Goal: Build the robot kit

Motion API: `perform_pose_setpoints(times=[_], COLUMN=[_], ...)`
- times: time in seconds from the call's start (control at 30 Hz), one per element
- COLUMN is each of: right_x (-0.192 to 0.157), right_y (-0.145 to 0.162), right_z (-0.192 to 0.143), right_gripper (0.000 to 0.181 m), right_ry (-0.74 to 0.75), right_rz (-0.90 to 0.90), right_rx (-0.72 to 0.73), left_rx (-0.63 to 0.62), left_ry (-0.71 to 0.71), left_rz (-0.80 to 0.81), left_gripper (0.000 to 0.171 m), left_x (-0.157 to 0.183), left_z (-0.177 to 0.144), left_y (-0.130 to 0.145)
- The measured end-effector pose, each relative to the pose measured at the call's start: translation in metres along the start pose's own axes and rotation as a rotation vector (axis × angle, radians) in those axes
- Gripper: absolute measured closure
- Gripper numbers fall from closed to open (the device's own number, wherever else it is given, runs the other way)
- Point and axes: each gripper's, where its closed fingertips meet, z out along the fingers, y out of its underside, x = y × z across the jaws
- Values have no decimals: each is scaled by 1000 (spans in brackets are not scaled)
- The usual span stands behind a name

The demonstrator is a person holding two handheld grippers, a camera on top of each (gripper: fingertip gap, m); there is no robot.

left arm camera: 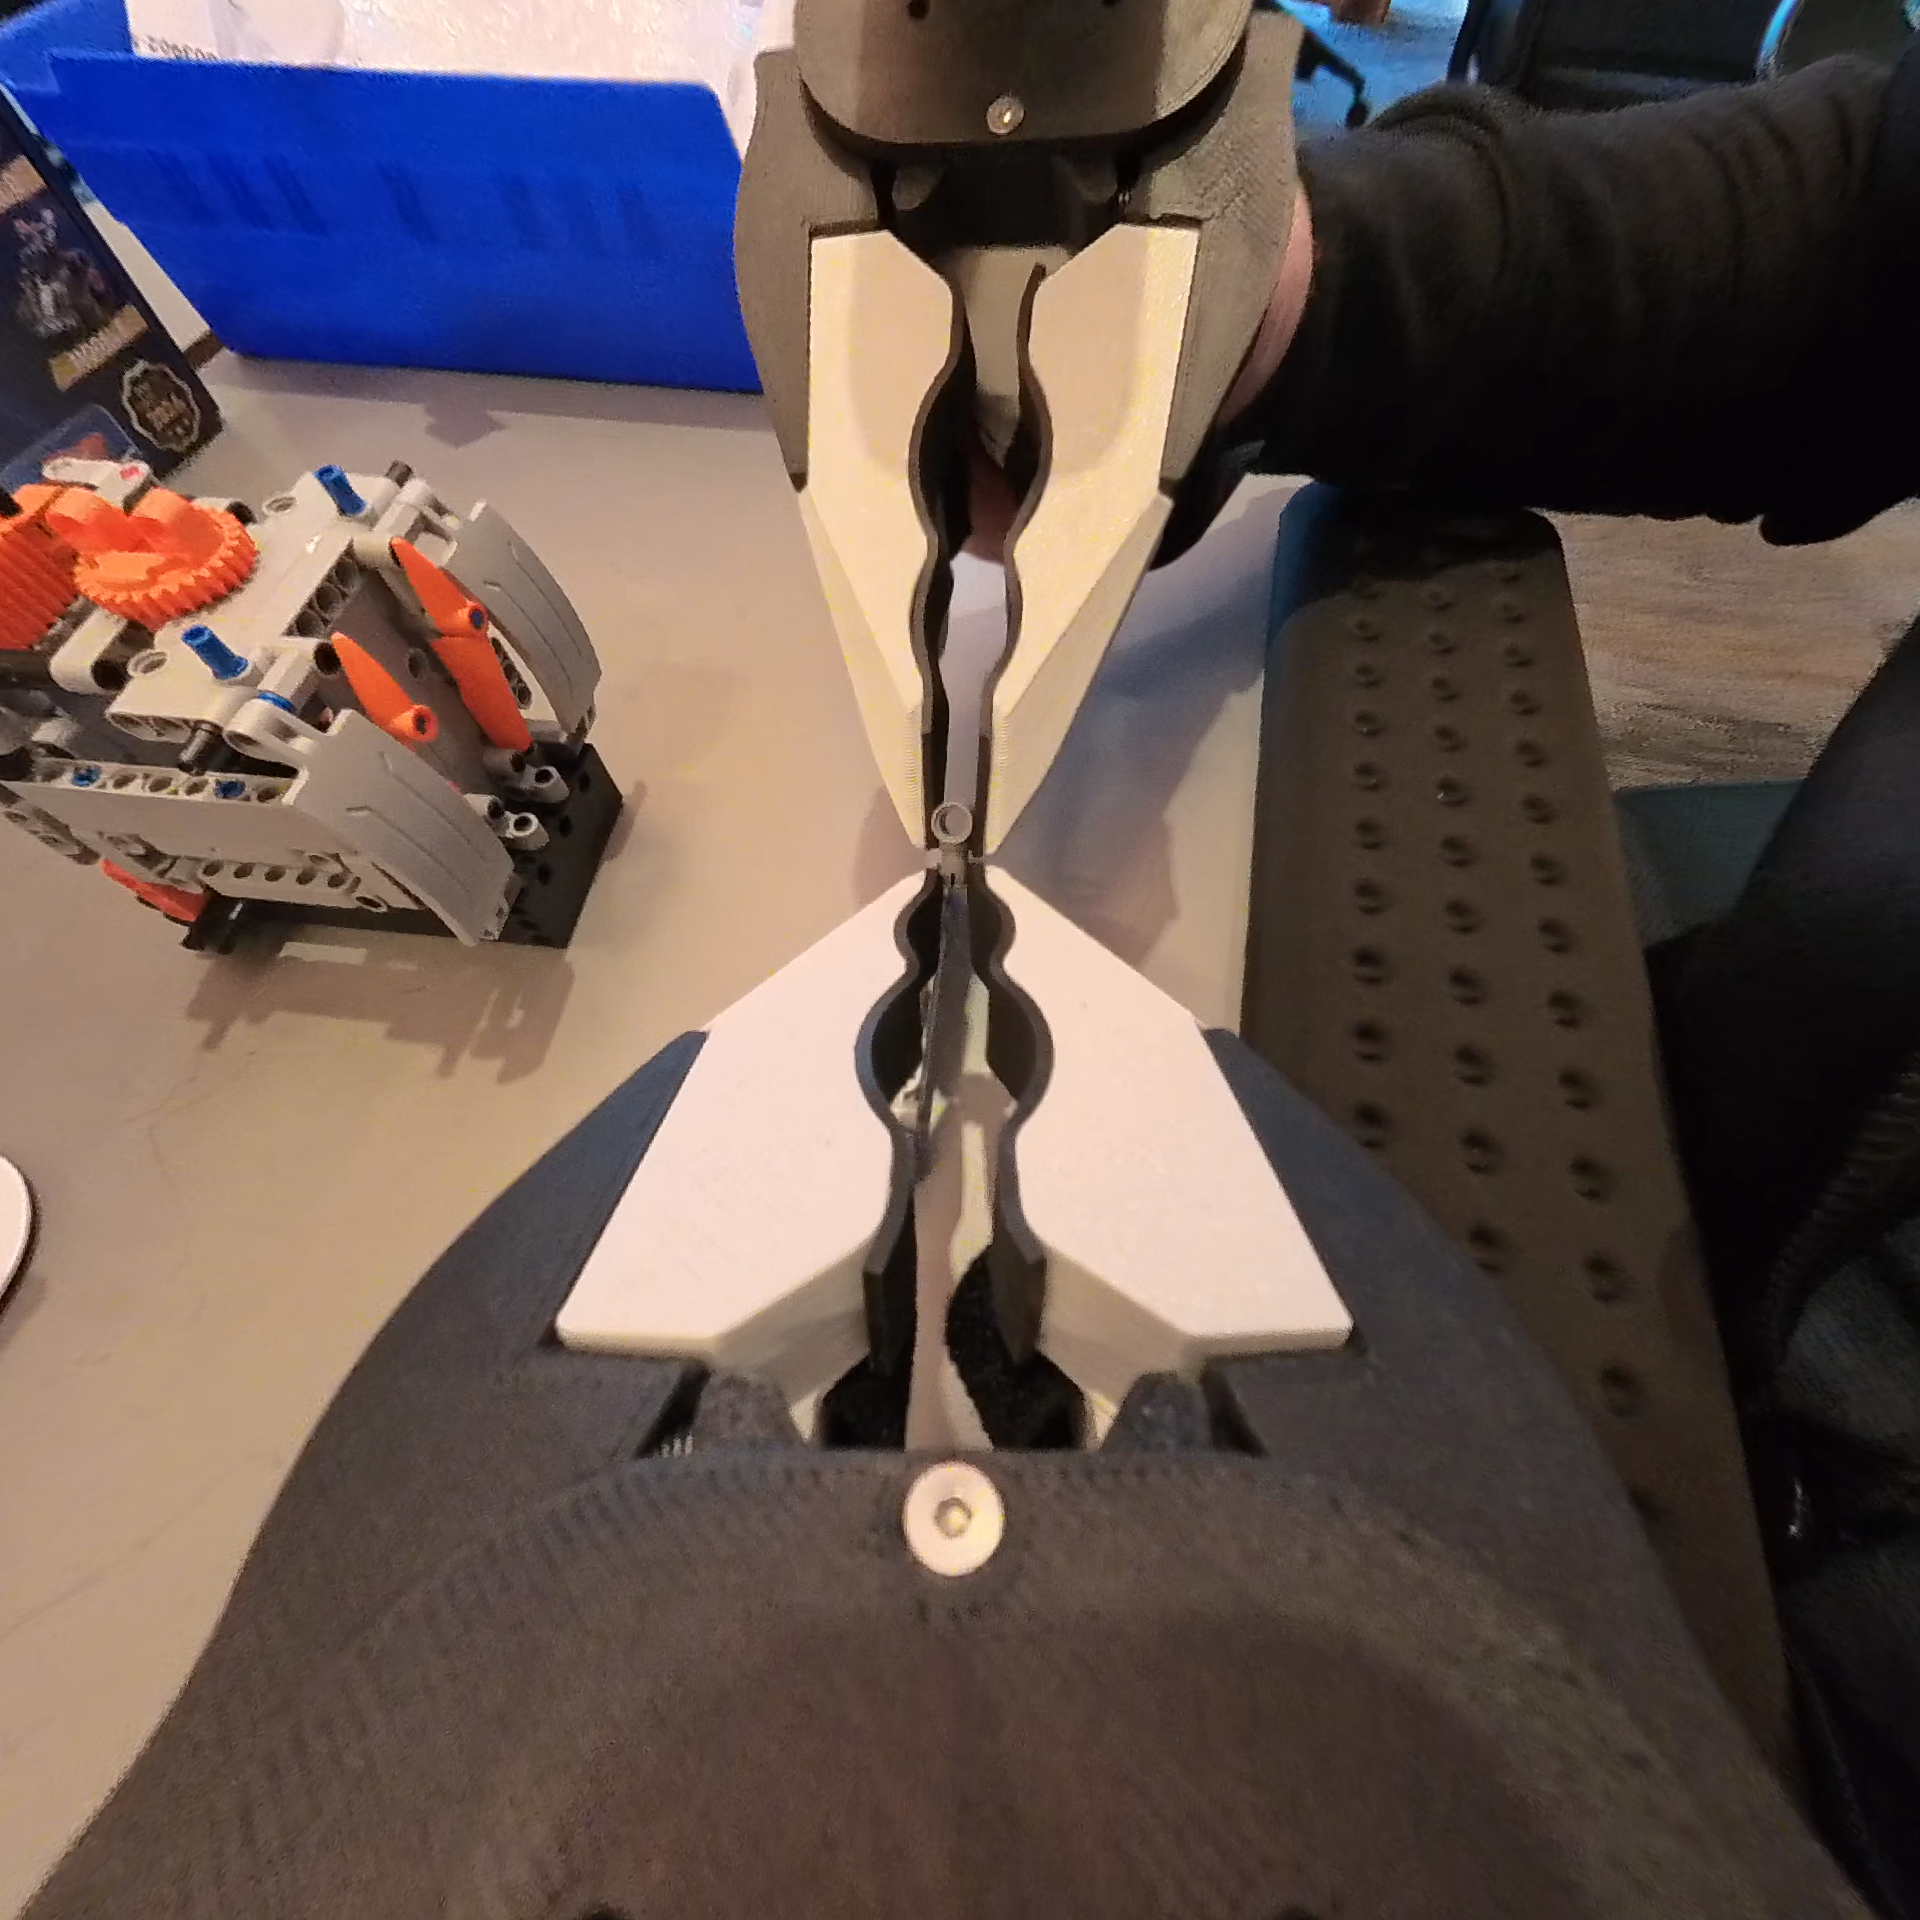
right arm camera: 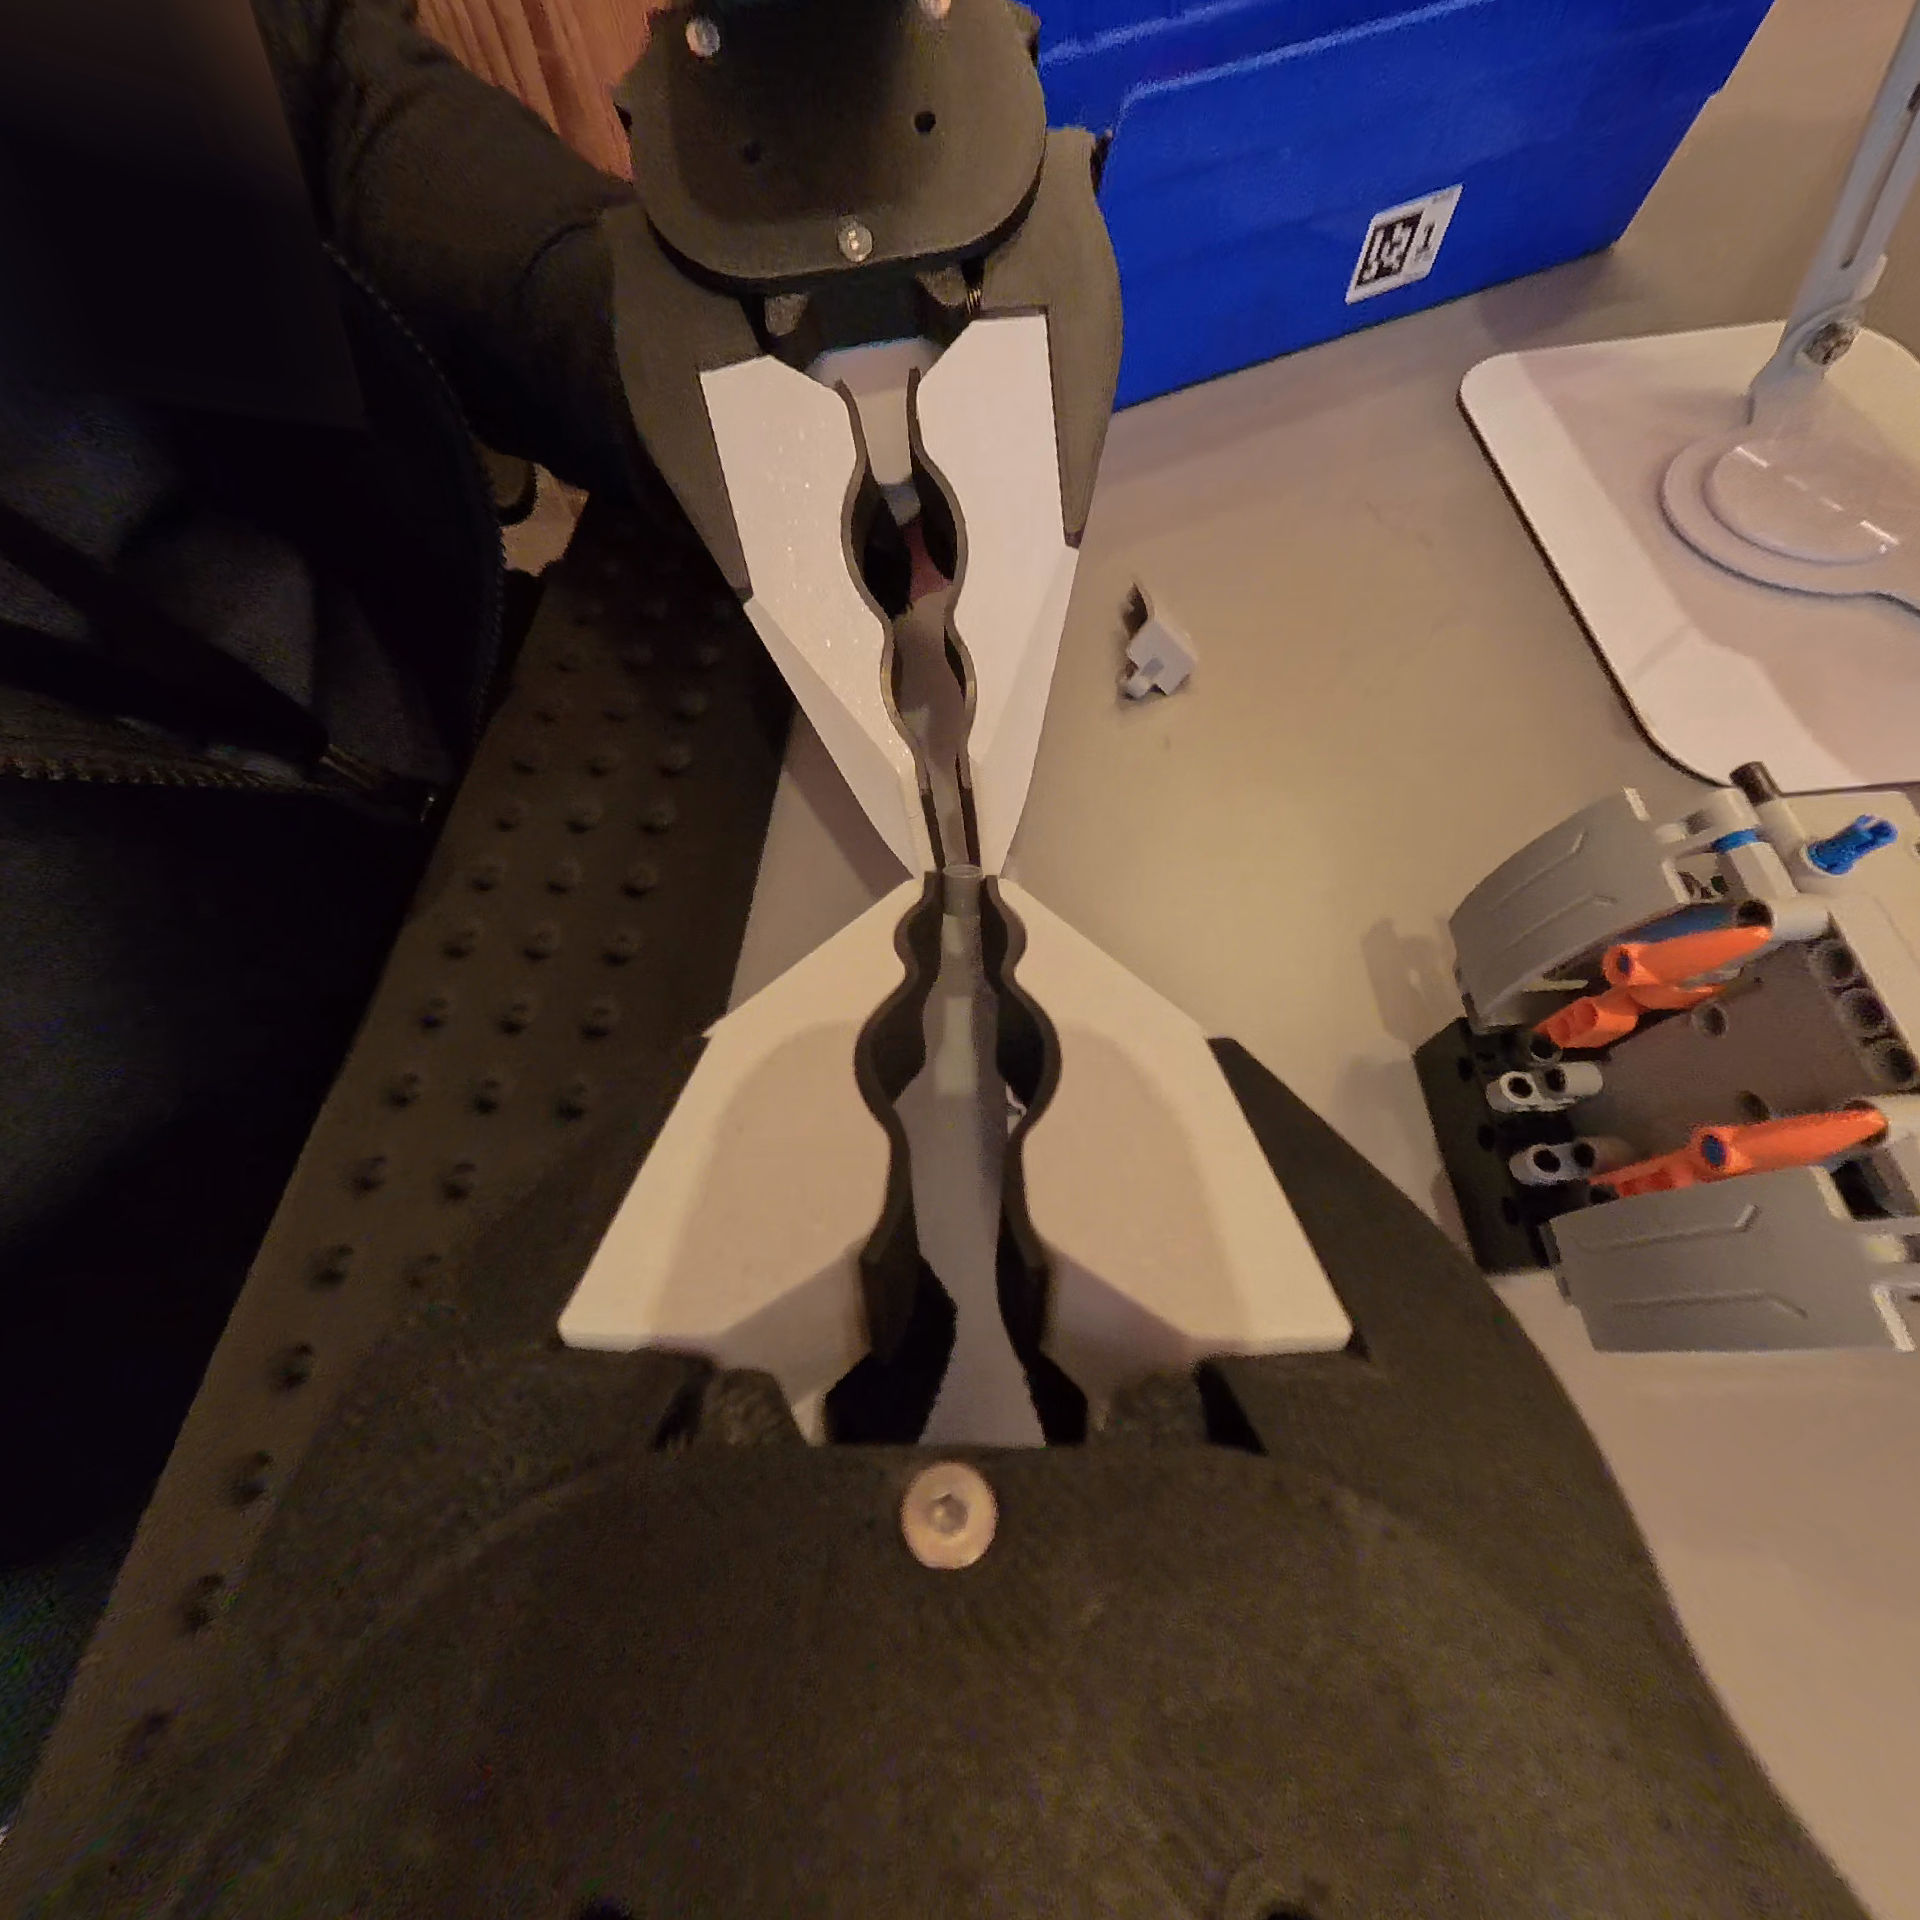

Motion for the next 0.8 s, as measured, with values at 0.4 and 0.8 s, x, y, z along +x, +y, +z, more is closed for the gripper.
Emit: perform_pose_setpoints(times=[0.4, 0.8], right_x=[14, 15], right_y=[49, 54], right_z=[13, 15], right_gripper=[177, 177], right_ry=[112, 140], right_rz=[-148, -281], right_rx=[-437, -603], left_rx=[-322, -323], left_ry=[26, 38], left_rz=[-59, -45], left_gripper=[144, 167], left_x=[-12, -8], left_z=[12, 19], left_y=[70, 69])
